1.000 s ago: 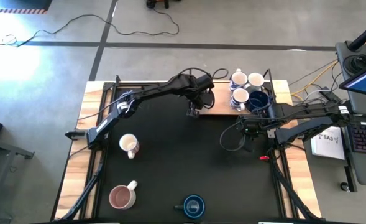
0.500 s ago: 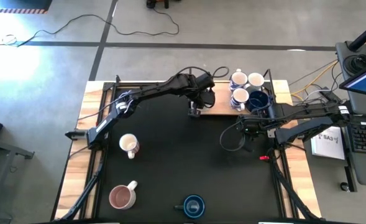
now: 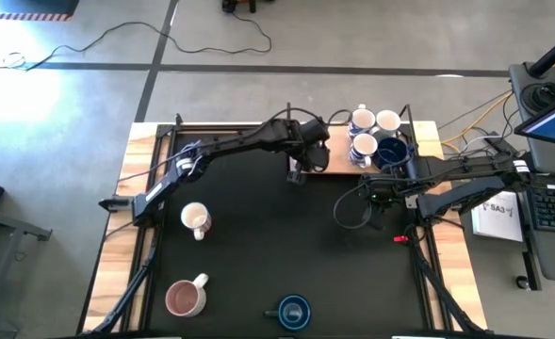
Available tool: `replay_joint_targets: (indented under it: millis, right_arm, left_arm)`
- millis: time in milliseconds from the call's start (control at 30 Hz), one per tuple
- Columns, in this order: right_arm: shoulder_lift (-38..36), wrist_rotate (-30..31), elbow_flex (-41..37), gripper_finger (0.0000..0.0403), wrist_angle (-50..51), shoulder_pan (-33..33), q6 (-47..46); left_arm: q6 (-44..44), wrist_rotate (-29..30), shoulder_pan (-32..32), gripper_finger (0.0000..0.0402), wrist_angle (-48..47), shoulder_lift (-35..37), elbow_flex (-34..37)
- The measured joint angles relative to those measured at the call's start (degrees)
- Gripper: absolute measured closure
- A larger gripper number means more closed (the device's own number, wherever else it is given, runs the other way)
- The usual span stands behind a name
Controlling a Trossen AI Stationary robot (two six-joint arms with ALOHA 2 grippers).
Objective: Place coffee mugs
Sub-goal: Put the green mug on the shelf
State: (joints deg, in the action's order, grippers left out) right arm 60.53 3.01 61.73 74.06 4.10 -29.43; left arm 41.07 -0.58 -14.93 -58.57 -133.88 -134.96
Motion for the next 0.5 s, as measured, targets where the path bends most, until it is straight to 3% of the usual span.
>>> replay_joint_targets:
  millis: [233,500]
  right_arm:
    - [0.0,0.0,0.0,0.0365,0.0,0.0,-0.1]
    - [0.0,0.0,0.0,0.0365,0.0,0.0,-0.4]
  left_arm:
    - [-0.8,-0.2,2.1,0.0323,-3.5,0.0,0.0]
    - [-5.8,1.5,-0.1,0.0323,-3.9,-1.2,0.2]
